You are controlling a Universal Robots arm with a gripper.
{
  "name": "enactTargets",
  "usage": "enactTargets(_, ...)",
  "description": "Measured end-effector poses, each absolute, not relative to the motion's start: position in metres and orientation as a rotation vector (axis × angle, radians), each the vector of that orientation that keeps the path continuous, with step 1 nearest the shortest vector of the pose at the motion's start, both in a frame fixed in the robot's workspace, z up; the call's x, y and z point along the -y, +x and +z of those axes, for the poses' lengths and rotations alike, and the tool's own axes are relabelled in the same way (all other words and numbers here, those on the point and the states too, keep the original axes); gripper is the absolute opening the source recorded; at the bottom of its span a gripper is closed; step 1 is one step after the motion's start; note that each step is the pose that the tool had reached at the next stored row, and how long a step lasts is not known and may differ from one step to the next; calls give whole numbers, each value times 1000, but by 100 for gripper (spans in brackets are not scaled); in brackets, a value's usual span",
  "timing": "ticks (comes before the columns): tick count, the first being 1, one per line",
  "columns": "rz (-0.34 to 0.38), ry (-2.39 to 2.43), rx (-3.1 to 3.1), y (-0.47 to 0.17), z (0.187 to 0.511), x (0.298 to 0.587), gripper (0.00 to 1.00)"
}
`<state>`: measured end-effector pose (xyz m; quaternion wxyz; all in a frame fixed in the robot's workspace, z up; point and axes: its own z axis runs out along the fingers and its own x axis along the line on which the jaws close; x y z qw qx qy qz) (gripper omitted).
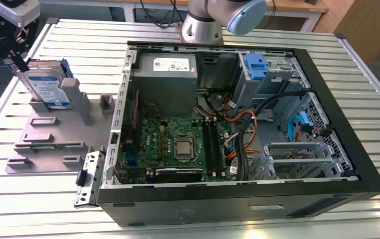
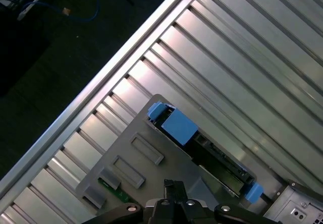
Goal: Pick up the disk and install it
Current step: 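Pick up the disk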
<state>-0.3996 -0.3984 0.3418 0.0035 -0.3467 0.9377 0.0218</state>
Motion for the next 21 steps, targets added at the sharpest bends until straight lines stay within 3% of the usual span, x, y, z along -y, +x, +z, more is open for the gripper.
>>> enactTargets(21,68,-1110,-2931,-400,342,398,11)
